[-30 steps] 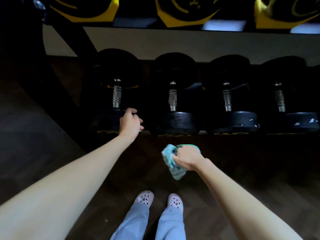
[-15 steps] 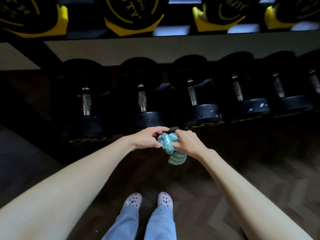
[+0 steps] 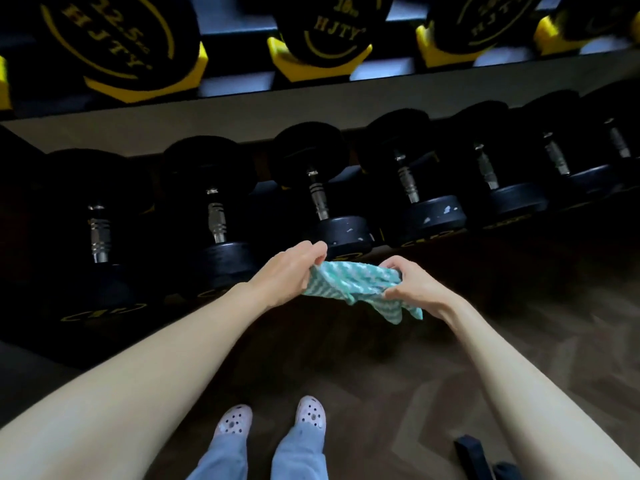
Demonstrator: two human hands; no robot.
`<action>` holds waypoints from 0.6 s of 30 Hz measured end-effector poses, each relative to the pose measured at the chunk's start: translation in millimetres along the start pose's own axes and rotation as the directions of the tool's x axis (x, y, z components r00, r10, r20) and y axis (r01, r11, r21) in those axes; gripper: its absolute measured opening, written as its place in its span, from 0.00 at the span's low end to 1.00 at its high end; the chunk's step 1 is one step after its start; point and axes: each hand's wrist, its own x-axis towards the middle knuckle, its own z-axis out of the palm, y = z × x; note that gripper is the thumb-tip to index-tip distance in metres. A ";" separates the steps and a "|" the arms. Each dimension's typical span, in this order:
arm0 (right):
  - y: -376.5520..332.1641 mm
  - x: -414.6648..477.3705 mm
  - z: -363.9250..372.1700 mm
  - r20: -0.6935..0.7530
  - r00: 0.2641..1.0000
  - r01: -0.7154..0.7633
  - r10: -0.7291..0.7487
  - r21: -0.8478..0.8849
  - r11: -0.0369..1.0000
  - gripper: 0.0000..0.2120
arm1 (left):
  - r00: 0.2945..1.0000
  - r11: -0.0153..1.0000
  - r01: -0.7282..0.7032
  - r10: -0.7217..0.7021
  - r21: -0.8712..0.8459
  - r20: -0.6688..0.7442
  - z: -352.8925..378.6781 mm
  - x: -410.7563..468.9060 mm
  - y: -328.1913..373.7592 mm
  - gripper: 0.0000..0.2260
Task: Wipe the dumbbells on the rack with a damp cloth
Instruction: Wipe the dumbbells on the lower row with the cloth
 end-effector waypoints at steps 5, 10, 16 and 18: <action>22.6 30.5 -12.0 -0.400 0.909 -0.305 0.115 -0.453 0.837 0.13 | 0.986 0.997 -0.063 0.056 0.040 0.154 13.9 28.7 20.4 0.08; 24.7 68.7 -1.2 -0.434 0.836 -0.401 0.335 -0.067 0.913 0.16 | 0.981 1.000 -0.010 0.014 -0.019 0.195 38.4 57.9 32.5 0.08; 40.2 119.8 19.2 -0.418 0.786 -0.392 0.456 0.234 0.890 0.17 | 0.980 0.995 0.007 -0.027 0.104 0.196 46.8 75.2 12.5 0.07; 40.9 132.5 26.1 -0.407 0.722 -0.305 0.559 0.538 0.786 0.16 | 0.981 0.985 -0.039 0.006 0.166 0.192 49.8 77.2 10.0 0.08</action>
